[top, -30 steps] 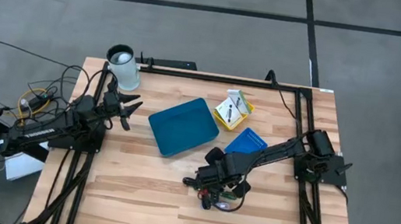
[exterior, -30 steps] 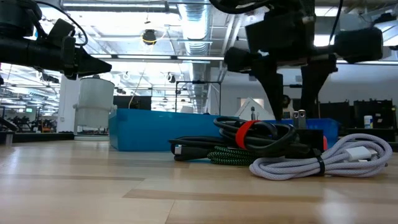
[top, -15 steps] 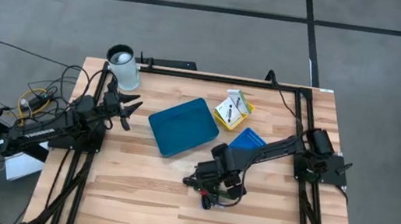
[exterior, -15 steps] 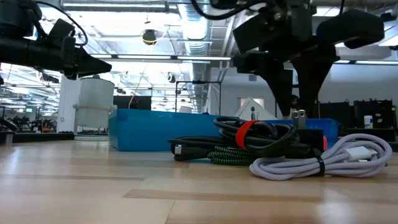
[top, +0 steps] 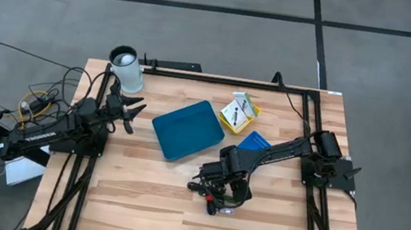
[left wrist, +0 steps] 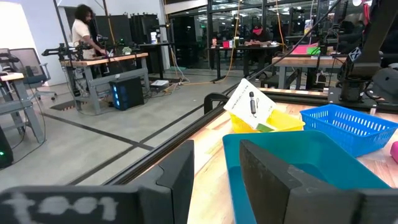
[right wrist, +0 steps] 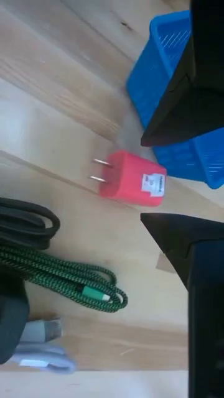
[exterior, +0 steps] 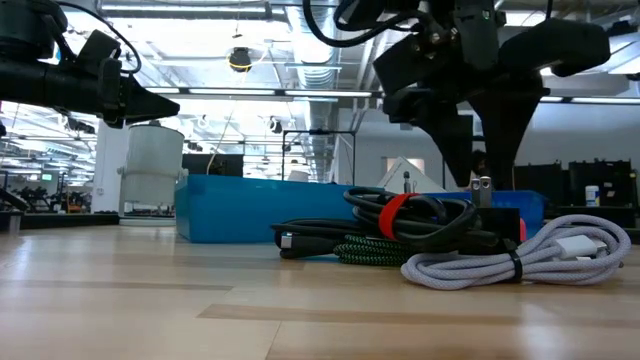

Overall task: Pick and place items into bin
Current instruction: Put the pink charger adapter into the blue bin

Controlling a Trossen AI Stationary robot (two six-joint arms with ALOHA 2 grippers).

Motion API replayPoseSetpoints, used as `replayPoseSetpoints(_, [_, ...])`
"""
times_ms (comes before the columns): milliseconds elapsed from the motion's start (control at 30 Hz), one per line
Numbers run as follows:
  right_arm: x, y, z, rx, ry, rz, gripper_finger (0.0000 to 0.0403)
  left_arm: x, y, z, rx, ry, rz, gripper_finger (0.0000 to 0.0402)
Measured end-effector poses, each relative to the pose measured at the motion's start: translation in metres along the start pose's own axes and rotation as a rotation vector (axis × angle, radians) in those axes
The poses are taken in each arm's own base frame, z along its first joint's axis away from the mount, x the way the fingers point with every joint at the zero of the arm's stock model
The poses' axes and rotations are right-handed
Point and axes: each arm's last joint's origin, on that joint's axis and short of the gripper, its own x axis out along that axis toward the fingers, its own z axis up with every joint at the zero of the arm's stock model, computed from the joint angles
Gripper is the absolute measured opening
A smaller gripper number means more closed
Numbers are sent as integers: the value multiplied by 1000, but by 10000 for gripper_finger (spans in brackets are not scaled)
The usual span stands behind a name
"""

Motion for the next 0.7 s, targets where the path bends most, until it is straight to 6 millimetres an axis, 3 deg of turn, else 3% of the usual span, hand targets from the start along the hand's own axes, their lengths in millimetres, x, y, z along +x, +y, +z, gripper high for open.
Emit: replayPoseSetpoints(700, [14,-2,-14,30,13,5,168,0,0,0,0,0,0,119])
